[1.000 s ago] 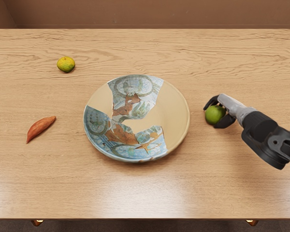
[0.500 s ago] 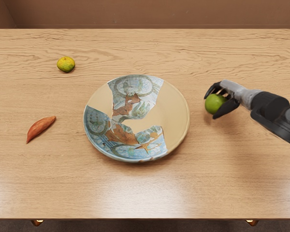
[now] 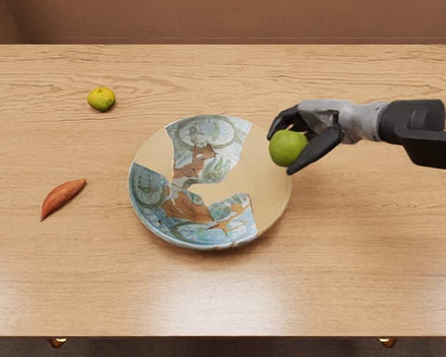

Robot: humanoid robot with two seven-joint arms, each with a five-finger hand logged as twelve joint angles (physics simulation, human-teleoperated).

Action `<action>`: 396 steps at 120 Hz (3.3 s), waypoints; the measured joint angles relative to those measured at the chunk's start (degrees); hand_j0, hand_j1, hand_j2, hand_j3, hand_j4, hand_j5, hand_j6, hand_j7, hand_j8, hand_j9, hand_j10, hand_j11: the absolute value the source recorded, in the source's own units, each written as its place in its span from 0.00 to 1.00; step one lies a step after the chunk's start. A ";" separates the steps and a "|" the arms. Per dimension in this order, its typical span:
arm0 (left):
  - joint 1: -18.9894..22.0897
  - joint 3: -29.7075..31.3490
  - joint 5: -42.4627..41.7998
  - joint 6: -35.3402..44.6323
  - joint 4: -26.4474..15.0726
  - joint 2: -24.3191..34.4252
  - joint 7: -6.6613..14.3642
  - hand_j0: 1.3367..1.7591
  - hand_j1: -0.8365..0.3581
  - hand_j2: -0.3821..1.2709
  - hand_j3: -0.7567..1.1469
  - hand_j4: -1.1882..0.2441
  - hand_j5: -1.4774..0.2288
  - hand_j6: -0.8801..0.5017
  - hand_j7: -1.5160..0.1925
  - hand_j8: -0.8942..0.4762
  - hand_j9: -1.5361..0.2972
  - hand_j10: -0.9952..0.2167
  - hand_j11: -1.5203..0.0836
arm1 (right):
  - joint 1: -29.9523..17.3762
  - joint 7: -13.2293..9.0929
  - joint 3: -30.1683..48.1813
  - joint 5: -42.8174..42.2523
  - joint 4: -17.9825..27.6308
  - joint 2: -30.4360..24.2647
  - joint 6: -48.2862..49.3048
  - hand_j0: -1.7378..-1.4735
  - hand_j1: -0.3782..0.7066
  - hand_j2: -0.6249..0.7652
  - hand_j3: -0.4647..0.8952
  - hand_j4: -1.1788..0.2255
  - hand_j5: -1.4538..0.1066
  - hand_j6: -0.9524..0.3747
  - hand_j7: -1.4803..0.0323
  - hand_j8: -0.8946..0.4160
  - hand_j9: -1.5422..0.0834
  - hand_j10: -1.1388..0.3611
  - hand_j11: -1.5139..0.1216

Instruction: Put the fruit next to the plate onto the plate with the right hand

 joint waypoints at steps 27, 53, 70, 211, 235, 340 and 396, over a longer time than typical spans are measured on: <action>-0.02 0.00 0.00 0.00 0.00 0.00 0.00 0.76 0.75 0.26 0.40 0.66 0.68 0.46 0.70 0.47 0.66 0.62 0.75 | 2.79 -2.99 -0.46 -2.67 -0.13 8.05 0.90 0.35 0.57 0.59 0.34 0.48 0.28 0.48 0.30 0.42 0.30 0.33 0.27; -0.02 0.00 0.00 0.00 0.00 0.00 0.00 0.76 0.75 0.26 0.40 0.66 0.68 0.46 0.70 0.47 0.66 0.62 0.75 | 7.03 -4.85 -5.46 -8.90 -4.19 18.96 -0.24 0.36 0.57 0.59 0.34 0.49 0.28 0.49 0.29 0.42 0.29 0.33 0.26; 0.00 0.00 0.00 0.00 0.00 0.00 0.00 0.76 0.75 0.26 0.40 0.66 0.68 0.46 0.70 0.47 0.66 0.62 0.75 | 9.40 -5.03 -8.85 -11.82 -8.27 24.37 -0.99 0.35 0.57 0.58 0.34 0.49 0.27 0.48 0.29 0.42 0.29 0.32 0.26; -0.02 0.01 -0.01 0.00 0.00 0.00 0.00 0.76 0.75 0.26 0.40 0.66 0.68 0.46 0.70 0.47 0.66 0.62 0.75 | 9.26 -4.52 -11.58 -16.89 -15.95 29.13 -4.41 0.30 0.28 0.44 0.34 0.67 0.72 0.55 0.76 0.51 0.75 0.59 0.72; 0.03 0.01 0.00 0.00 0.00 0.00 0.00 0.76 0.75 0.26 0.40 0.66 0.68 0.46 0.70 0.47 0.66 0.62 0.75 | 8.70 -3.45 -9.66 -7.57 -13.26 23.99 -3.57 0.30 0.16 0.44 0.34 0.75 0.83 0.63 0.87 0.59 0.85 0.68 0.82; 0.00 0.00 0.00 0.00 0.00 0.00 0.00 0.76 0.75 0.26 0.40 0.66 0.68 0.46 0.70 0.47 0.66 0.62 0.75 | -3.96 4.56 -7.19 39.93 -12.94 -11.38 15.27 0.30 0.07 0.45 0.34 0.81 0.90 0.69 0.95 0.66 0.92 0.74 0.90; -0.02 0.00 0.00 0.00 0.00 0.00 0.00 0.76 0.75 0.26 0.40 0.66 0.68 0.46 0.70 0.47 0.66 0.62 0.75 | -8.15 4.85 -7.21 40.40 -14.66 -16.12 15.29 0.30 0.06 0.45 0.34 0.82 0.90 0.69 0.95 0.66 0.92 0.74 0.90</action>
